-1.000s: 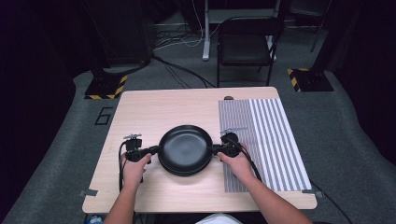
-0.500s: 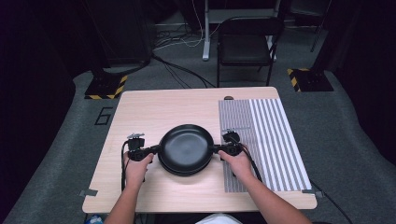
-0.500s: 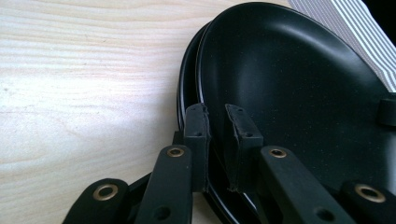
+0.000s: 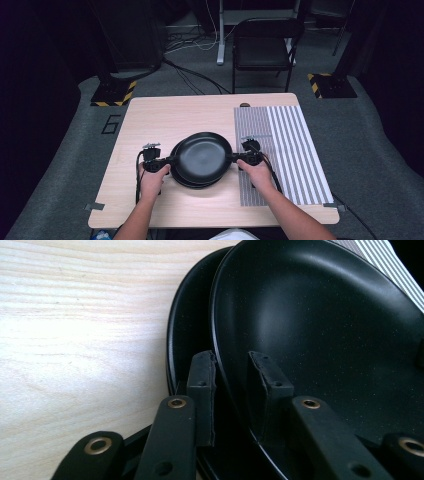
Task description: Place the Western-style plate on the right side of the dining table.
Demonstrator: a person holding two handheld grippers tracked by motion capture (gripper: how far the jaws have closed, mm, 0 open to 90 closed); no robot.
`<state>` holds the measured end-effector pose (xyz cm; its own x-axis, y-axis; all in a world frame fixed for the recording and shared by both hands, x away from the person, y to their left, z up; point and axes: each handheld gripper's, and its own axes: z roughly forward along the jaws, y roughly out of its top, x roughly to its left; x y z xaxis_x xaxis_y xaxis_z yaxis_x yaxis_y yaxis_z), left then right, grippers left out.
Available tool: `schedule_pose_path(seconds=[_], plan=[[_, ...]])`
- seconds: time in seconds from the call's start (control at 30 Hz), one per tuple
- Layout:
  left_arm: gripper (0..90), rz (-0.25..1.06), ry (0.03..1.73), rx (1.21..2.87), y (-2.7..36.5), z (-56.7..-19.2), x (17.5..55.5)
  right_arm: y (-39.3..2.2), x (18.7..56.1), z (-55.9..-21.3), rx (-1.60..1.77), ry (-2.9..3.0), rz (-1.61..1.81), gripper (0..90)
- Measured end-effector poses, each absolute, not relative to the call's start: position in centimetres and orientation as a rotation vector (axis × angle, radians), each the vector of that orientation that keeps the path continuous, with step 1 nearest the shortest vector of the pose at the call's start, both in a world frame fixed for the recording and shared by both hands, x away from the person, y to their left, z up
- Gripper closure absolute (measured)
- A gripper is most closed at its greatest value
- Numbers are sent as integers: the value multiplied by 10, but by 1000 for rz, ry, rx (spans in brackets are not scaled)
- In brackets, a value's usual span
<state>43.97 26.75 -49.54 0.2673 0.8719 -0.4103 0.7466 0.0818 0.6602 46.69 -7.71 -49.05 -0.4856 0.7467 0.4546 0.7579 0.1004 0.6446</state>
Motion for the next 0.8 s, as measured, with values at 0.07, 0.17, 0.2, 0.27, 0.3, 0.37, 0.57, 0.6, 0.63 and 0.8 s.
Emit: schedule_pose_path(seconds=[0.07, 0.17, 0.2, 0.27, 0.3, 0.37, 0.57, 0.6, 0.63, 0.8], plan=[[709, 179, 1501, 1681, 265, -497, 440, -78, 467, -490, -1585, -2322, -1375, 680], [647, 173, 1475, 1683, 259, -501, 440, -80, 467, -489, -1587, -2321, -1386, 678], [643, 178, 1475, 1688, 258, -500, 440, -81, 467, -489, -1585, -2322, -1389, 679], [636, 179, 1473, 1687, 258, -501, 440, -82, 467, -488, -1581, -2322, -1396, 677], [637, 180, 1470, 1684, 259, -501, 440, -83, 466, -487, -1576, -2333, -1394, 669], [637, 184, 1469, 1680, 258, -501, 440, -83, 465, -486, -1577, -2343, -1395, 663], [639, 176, 1471, 1654, 259, -503, 439, -88, 458, -483, -1578, -2355, -1416, 641], [640, 178, 1472, 1644, 259, -504, 439, -90, 457, -483, -1570, -2346, -1414, 643], [641, 179, 1470, 1631, 259, -505, 438, -91, 456, -482, -1573, -2336, -1415, 646], [646, 184, 1466, 1626, 260, -506, 437, -94, 451, -479, -1565, -2319, -1424, 688]])
